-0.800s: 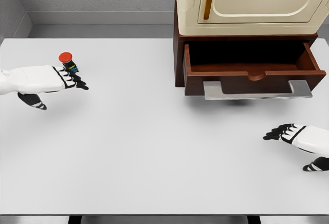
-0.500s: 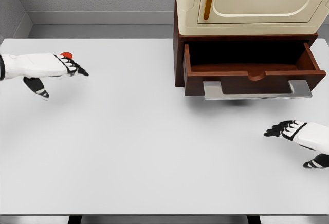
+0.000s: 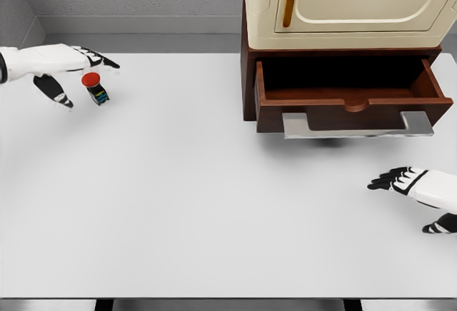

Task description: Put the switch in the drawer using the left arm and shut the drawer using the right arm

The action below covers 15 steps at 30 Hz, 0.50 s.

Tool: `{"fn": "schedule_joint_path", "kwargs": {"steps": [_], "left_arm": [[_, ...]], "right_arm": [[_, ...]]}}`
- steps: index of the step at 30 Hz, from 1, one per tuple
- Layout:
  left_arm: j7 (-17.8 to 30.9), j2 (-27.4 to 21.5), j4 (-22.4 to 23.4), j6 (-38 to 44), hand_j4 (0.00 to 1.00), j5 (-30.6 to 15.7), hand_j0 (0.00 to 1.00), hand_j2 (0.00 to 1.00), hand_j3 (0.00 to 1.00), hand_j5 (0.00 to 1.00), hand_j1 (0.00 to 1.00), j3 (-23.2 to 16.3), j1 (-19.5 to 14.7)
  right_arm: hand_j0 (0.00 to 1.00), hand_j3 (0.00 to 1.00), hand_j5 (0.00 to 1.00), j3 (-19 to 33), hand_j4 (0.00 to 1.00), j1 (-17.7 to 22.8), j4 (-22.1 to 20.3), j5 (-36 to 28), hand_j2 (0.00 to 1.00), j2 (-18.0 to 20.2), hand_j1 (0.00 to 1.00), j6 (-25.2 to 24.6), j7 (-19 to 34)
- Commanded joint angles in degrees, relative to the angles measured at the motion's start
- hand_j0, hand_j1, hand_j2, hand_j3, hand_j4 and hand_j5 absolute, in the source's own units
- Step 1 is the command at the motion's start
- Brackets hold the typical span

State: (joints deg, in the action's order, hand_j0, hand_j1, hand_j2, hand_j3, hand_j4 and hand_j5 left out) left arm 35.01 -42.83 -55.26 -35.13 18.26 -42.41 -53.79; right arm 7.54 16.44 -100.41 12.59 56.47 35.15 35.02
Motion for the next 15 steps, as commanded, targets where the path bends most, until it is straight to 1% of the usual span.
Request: {"fn": "schedule_joint_path", "kwargs": {"steps": [1, 2, 6, 7, 10, 11, 12, 13, 14, 15], "left_arm": [[-0.01, 2.22, 4.02, 0.13, 1.00, -0.15, 1.00, 1.00, 1.00, 1.00, 1.00, 1.19, -0.09], [-0.01, 2.66, 4.11, 0.13, 1.00, -0.06, 1.00, 1.00, 1.00, 1.00, 1.00, 1.10, -0.18], [-0.01, 4.94, 4.11, 0.13, 1.00, 4.41, 1.00, 1.00, 1.00, 1.00, 1.00, 1.02, -0.26], [-0.01, 5.56, 4.11, 0.13, 1.00, 5.47, 1.00, 1.00, 1.00, 1.00, 1.00, 1.02, -0.26], [-0.01, 5.65, 4.20, 0.13, 1.00, 7.06, 1.00, 1.00, 1.00, 1.00, 1.00, 0.84, -0.26], [-0.01, 5.74, 4.20, 0.13, 1.00, 7.14, 1.00, 1.00, 1.00, 1.00, 1.00, 0.75, -0.26], [-0.01, 5.74, 4.20, 0.13, 1.00, 7.50, 1.00, 1.00, 1.00, 1.00, 1.00, 0.75, -0.26], [-0.01, 5.74, 4.20, 0.13, 1.00, 7.67, 1.00, 1.00, 1.00, 1.00, 1.00, 0.75, -0.26], [-0.01, 5.74, 4.20, 0.13, 1.00, 8.11, 1.00, 1.00, 1.00, 1.00, 1.00, 0.75, -0.26], [-0.01, 5.74, 4.20, 0.13, 1.00, 8.72, 1.00, 1.00, 1.00, 1.00, 1.00, 0.75, -0.26]], "right_arm": [[1.00, 1.00, 1.00, 0.11, 1.00, 0.00, 0.04, -0.37, 1.00, -0.22, 1.00, -0.15, -0.02], [1.00, 1.00, 1.00, 0.11, 1.00, 0.00, 0.04, -0.37, 1.00, -0.13, 1.00, -0.15, -0.02], [1.00, 1.00, 1.00, 0.11, 1.00, 0.17, -0.05, -0.46, 1.00, 0.49, 1.00, -0.15, -0.02], [0.98, 0.98, 0.98, 0.11, 0.98, 0.17, -0.14, -0.46, 0.98, 0.57, 0.98, -0.15, -0.02], [0.89, 0.89, 0.89, 2.65, 0.89, 0.44, -0.05, -0.46, 0.89, 0.57, 0.89, -0.15, -0.02], [0.82, 0.82, 0.82, 4.06, 0.82, 0.79, -0.05, -0.46, 0.82, 0.57, 0.82, -0.15, -0.02], [0.79, 0.79, 0.79, 4.59, 0.79, 0.79, -0.14, -0.64, 0.79, 0.49, 0.79, -0.15, -0.02], [0.76, 0.76, 0.76, 5.47, 0.76, 0.97, -0.14, -2.04, 0.76, 0.57, 0.76, -0.15, -0.02], [0.70, 0.70, 0.70, 7.05, 0.70, 1.67, -0.14, -3.62, 0.70, 0.66, 0.70, -0.15, -0.02], [0.67, 0.67, 0.67, 8.45, 0.67, 2.28, -0.05, -4.50, 0.67, 0.57, 0.67, -0.15, -0.02]]}}
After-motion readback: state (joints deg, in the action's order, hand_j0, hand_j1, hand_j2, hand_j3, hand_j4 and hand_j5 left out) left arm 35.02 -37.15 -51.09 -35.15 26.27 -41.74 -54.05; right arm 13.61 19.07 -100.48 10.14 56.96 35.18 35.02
